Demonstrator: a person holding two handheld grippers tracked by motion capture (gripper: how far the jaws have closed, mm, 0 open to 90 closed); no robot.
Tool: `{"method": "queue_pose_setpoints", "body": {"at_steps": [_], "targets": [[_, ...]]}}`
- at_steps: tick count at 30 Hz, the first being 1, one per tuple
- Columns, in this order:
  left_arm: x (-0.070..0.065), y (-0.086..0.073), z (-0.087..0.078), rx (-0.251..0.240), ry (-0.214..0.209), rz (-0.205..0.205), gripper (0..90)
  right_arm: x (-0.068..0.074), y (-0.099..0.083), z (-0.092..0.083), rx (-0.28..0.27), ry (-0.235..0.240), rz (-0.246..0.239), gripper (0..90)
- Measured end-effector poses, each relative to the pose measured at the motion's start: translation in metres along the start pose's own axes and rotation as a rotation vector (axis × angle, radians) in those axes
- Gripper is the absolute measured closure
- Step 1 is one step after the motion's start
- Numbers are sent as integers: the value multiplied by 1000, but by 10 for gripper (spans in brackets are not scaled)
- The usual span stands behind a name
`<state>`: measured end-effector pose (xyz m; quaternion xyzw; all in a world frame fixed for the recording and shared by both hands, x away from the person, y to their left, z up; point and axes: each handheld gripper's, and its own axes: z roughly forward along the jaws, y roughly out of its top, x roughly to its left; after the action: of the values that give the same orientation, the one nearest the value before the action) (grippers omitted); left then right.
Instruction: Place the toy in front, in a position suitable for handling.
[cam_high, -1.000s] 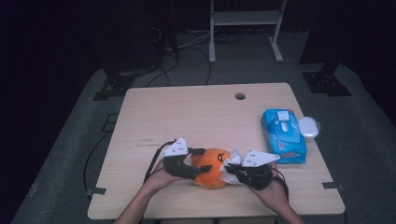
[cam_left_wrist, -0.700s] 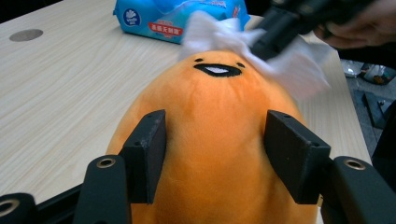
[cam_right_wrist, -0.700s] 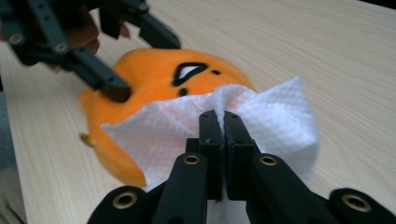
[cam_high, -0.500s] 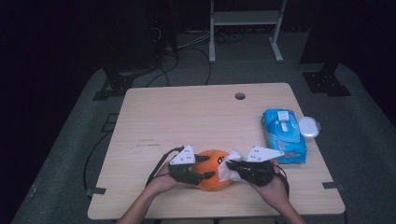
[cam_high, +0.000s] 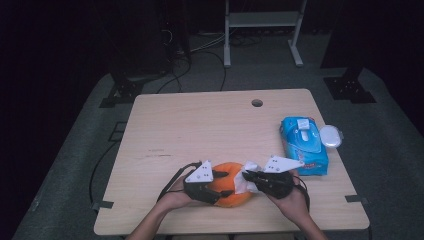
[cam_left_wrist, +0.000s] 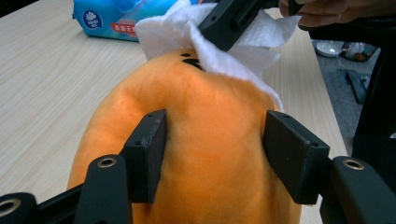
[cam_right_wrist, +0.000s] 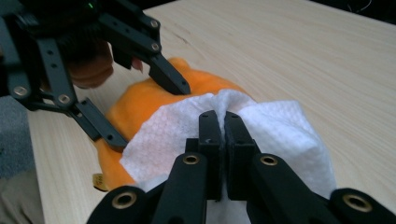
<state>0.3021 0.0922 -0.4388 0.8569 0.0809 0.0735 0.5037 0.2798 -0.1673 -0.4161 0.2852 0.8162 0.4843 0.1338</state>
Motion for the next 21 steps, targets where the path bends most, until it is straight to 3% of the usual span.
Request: {"method": "queue_pose_setpoints", "body": {"at_steps": [3,5,7,11,16,19,21], "targets": [[0,8,-4,3,17,15,319,-3,-5,2,19,-3,29,867],[2,14,-8,-9,35,2,316,-2,-6,1,20,-3,25,867],[3,14,-9,10,55,-5,315,1,-7,-1,22,3,15,867],[5,5,-6,8,35,-30,357,-1,-7,-2,29,8,9,867],[5,3,-6,3,38,-32,362,-11,-12,-5,53,-36,27,868],[4,3,-4,14,41,-22,362,-7,-10,-6,41,-40,15,869],[4,3,-4,12,38,-21,362,-1,-5,-6,20,-15,-1,869]]}}
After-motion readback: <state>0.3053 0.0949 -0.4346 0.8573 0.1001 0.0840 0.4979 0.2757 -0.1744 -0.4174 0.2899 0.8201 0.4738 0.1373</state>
